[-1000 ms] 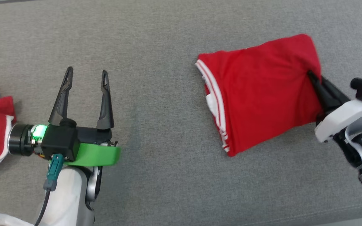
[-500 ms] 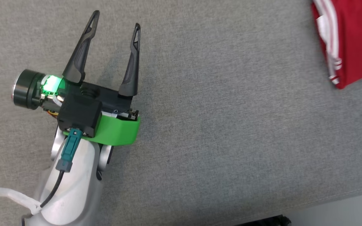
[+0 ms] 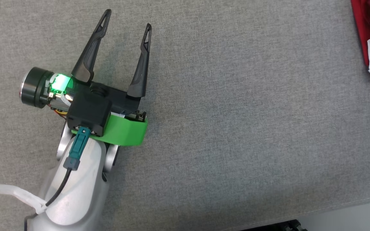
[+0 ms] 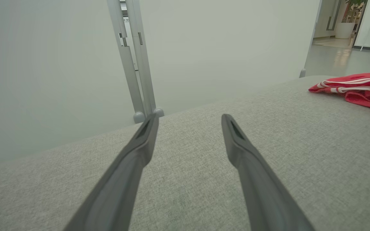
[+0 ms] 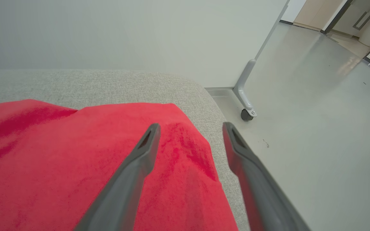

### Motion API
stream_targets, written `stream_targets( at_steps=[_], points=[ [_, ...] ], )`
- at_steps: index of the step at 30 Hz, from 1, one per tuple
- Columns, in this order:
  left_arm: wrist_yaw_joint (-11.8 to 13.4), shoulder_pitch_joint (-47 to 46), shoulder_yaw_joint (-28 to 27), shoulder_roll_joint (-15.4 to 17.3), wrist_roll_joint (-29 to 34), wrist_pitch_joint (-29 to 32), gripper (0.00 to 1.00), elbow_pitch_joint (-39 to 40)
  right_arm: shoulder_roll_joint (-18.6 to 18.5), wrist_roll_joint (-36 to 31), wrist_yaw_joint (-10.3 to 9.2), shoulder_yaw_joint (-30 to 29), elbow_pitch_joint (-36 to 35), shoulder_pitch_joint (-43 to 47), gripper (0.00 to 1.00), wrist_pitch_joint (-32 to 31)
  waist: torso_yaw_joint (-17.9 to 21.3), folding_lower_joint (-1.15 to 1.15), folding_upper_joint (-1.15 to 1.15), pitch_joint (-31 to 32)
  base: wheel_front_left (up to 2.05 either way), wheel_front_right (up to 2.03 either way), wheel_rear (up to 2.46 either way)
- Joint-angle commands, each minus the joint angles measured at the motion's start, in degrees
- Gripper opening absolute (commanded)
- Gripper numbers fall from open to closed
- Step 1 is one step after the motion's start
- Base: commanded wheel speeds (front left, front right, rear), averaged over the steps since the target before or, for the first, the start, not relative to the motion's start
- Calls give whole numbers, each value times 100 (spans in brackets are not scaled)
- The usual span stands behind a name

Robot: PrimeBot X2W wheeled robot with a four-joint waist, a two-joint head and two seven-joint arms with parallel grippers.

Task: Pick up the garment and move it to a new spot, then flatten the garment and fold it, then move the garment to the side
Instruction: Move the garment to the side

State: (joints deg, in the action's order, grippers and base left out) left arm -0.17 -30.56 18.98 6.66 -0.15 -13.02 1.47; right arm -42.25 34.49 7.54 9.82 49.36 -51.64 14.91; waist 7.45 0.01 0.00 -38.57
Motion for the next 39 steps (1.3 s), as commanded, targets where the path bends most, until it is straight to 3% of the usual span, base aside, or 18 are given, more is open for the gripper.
stream_targets(
  at_steps=[1, 7, 14, 24, 30, 39],
  points=[
    [32, 91, -14, 44, -54, -44, 100, -49, 53, -51, -11, -188, -176, 161, 100, 28, 87, -1, 0, 287, 0, 0, 0],
    [77, 442, -38, 3, -261, -104, 100, -294, 584, -399, -10, -1239, -1261, 1364, 100, 30, 109, -1, 0, 932, 0, 0, 0],
    [218, 953, -248, 89, -539, -90, 100, -509, 1545, -934, -10, -1826, -2827, 2865, 100, 31, 97, -1, 0, 1662, 0, 0, 0],
    [449, 1595, -715, 134, -976, -153, 100, -772, 2607, -1458, -10, -1531, -4513, 4301, 100, 32, -220, -1, 0, 2321, 0, 0, 0],
    [508, 2015, -875, 182, -1157, -175, 100, -889, 2868, -1587, -11, -1168, -5022, 4737, 100, -69, -556, -1, 0, 2655, 0, 0, 0],
    [477, 2519, -954, 133, -1313, -216, 100, -1096, 3161, -1780, -10, -1153, -5444, 5370, 100, -395, -757, -1, 0, 3160, 0, 0, 0]
  ],
)
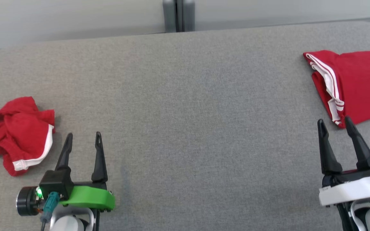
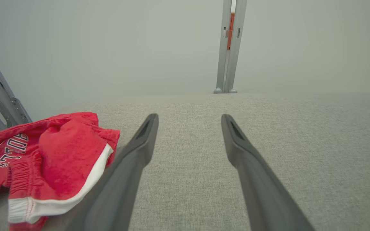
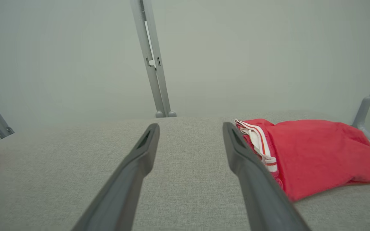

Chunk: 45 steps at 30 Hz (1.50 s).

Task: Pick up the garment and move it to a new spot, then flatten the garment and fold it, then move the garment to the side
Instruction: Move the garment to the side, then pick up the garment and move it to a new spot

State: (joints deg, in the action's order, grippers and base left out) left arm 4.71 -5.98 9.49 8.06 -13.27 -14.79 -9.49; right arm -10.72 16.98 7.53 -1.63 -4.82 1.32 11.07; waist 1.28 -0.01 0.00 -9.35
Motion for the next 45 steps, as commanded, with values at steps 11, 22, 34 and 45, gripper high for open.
stream_targets(
  at_steps=[11, 22, 34, 45],
  points=[
    [-73, 488, 8, -83, -21, -44, 100, -177, 163, -204, -10, -75, -355, 705, 100, -376, -94, 1, 0, 703, 0, 0, 0],
    [-146, 527, 2, -116, 86, -46, 100, -255, 191, -233, -9, -59, -534, 864, 100, -521, -93, 1, 0, 760, 0, 0, 0],
    [-194, 421, -78, -167, 162, -46, 100, -261, 204, -203, -9, -94, -516, 851, 100, -489, -147, 1, 0, 733, 0, 0, 0],
    [-221, 56, -161, -288, 254, -41, 100, -125, 102, -128, -9, -93, -713, 732, 100, -574, -1063, 1, 0, 488, 0, 0, 0]
  ],
)
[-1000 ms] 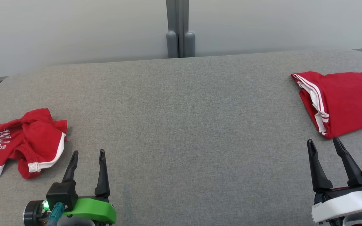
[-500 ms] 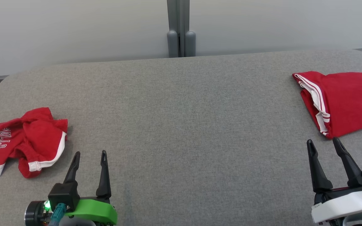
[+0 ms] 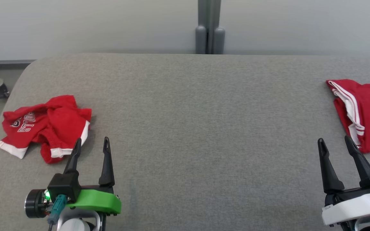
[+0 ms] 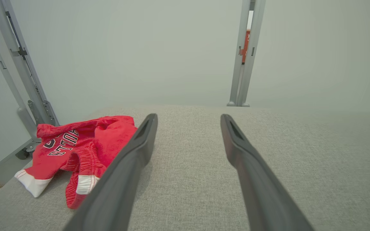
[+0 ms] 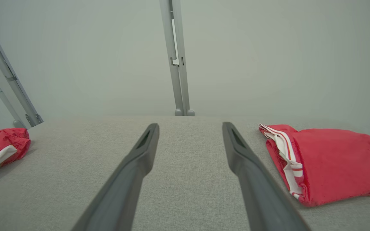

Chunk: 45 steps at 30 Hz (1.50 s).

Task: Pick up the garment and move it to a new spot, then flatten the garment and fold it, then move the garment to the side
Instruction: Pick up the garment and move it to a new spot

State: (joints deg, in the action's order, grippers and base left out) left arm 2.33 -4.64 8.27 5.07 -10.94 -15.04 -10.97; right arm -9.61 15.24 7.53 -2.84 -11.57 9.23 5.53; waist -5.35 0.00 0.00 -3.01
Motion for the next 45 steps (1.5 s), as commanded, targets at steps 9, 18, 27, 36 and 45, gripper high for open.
stream_targets(
  at_steps=[9, 18, 27, 36, 45],
  points=[
    [-22, -274, -234, -109, 64, -17, 100, 79, -211, 55, -9, 175, -135, -245, 100, -139, -1479, 0, 0, -250, 0, 0, 0],
    [-86, -379, -357, -176, 152, -17, 100, 119, -379, 9, -9, 287, -290, -400, 100, -300, -2136, 0, 0, -491, 0, 0, 0],
    [-65, -976, -301, -222, -176, -16, 100, -53, -764, -31, -9, 237, -802, -775, 100, -664, -2098, 0, 0, -1548, 0, 0, 0],
    [-141, -2417, 116, -215, -759, -9, 100, -1484, -1112, 56, -9, -28, -1190, -1205, 100, -854, -1625, 0, 0, -2761, 0, 0, 0],
    [-407, -3383, -104, -208, -1067, -9, 100, -3289, -1109, 108, -9, -112, -1121, -1344, 100, -682, -1229, 0, 0, -3097, 0, 0, 0]
  ],
)
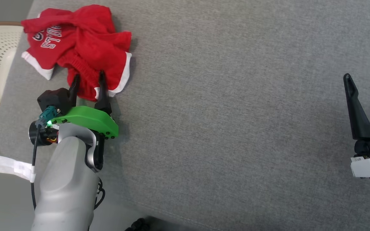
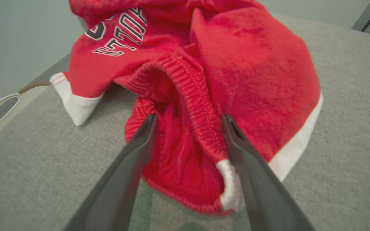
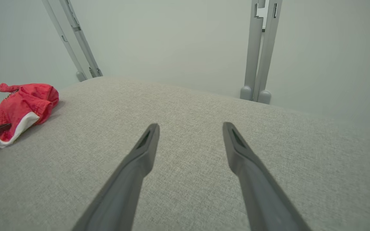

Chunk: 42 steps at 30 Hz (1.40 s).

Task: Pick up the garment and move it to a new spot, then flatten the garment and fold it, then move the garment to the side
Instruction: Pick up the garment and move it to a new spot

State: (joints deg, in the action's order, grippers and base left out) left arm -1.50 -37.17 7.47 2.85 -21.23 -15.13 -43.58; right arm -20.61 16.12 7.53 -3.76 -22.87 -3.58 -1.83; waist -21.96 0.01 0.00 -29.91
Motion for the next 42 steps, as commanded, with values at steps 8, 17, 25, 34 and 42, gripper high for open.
stream_targets(
  at_steps=[8, 17, 25, 34, 42],
  points=[
    [-248, -24, -153, 5, -38, 13, 0, -195, 62, 0, -9, 41, 198, -40, 100, 206, 316, -1, 0, -84, 0, 0, 0],
    [-138, 733, -776, 19, 599, 1, 0, 1369, 261, -20, -9, 170, 513, 15, 100, 429, 332, -1, 0, 689, 0, 0, 0],
    [-238, 1406, -891, 18, 1128, 1, 0, 2539, 565, -45, -9, 279, 845, 241, 100, 671, 641, -1, 0, 1417, 0, 0, 0],
    [-402, 1703, 180, 18, 1097, 1, 0, 2870, 717, 15, -9, 395, 1045, 225, 100, 862, 1661, -1, 0, 1567, 0, 0, 0],
    [-343, 1101, 1772, 19, 729, 1, 0, 2438, 915, 115, -9, 441, 1250, 56, 100, 1108, 3039, -1, 0, 1127, 0, 0, 0]
  ],
)
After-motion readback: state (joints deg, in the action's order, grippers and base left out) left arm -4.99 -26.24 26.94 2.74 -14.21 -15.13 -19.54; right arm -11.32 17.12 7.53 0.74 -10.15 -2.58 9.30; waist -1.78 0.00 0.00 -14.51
